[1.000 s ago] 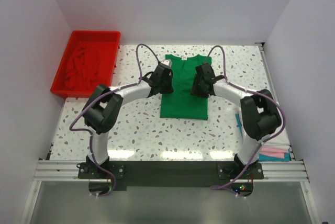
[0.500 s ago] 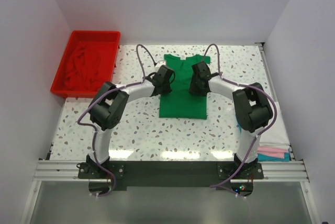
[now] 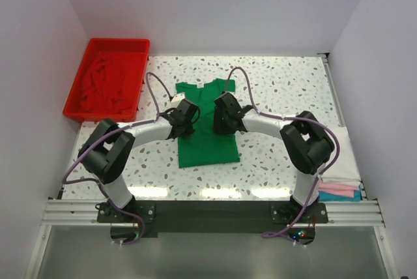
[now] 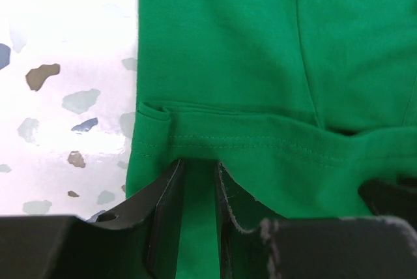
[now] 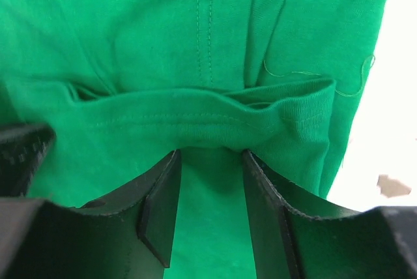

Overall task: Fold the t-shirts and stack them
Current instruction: Fold the tshirt

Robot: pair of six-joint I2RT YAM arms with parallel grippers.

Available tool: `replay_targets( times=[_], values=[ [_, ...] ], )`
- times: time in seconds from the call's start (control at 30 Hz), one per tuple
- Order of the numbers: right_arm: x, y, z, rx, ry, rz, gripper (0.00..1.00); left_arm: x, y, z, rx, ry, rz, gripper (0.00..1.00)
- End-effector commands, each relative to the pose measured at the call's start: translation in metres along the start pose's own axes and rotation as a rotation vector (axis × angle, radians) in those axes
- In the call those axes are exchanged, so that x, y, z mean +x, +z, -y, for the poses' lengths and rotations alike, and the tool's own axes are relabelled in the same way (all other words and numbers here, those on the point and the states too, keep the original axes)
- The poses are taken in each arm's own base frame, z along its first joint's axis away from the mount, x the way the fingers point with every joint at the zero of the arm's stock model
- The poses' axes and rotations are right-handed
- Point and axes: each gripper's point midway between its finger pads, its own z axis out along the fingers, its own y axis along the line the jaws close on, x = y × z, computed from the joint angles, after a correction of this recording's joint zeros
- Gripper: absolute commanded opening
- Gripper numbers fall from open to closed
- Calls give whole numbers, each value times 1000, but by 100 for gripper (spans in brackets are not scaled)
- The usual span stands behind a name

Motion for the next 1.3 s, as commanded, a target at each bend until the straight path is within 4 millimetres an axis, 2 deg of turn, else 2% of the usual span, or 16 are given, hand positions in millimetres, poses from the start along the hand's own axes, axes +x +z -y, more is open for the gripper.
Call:
replay_targets(
  times=[0.0, 0.07, 0.2, 0.3, 0.47, 0.6, 0.7, 0.77, 0.9, 0.97, 1.03, 1.07, 1.13, 1.17, 1.2, 1.27],
  values=[
    [11, -14, 3, -7, 72, -25, 47, -10, -6, -13, -31, -27, 29, 30],
    [1, -23, 13, 22, 75, -6, 48, -9, -7, -14, -33, -20, 25, 30],
    [-20, -21, 45, 50, 125, -6, 48, -5, -8, -17, -29, -20, 15, 29],
    [-21, -13, 53, 72, 97, -45, 48, 0, -7, -16, -16, -18, 5, 29],
    [-10, -4, 59, 74, 99, -99, 48, 2, -7, -13, -3, -11, -5, 29],
    [-10, -4, 66, 103, 94, -106, 47, -12, -14, -6, 25, 9, 17, 29],
    [-18, -15, 69, 108, 92, -78, 47, -32, -26, 4, 79, 22, 53, 35],
    [-27, -28, 68, 102, 84, -49, 49, -50, -41, 15, 139, 20, 88, 42],
    [-34, -55, 69, 93, 67, -23, 59, -65, -66, 17, 177, 20, 120, 52],
    [-28, -65, 64, 49, 70, -29, 59, -57, -77, 9, 186, 15, 103, 54],
    [-11, -78, 60, -3, 74, -42, 59, -44, -83, 4, 204, -12, 72, 56],
    [1, -83, 52, -31, 66, -59, 58, -28, -87, -3, 217, -20, 42, 56],
    [27, -92, 56, -30, 50, -79, 58, -11, -90, -9, 232, -54, 6, 56],
    [42, -96, 50, -44, 48, -97, 56, 8, -92, -19, 243, -60, -32, 56],
    [62, -98, 56, -44, 51, -121, 54, 18, -94, -20, 254, -79, -51, 56],
    [80, -100, 53, -63, 96, -135, 50, 41, -98, -30, 275, -90, -92, 56]
  ],
)
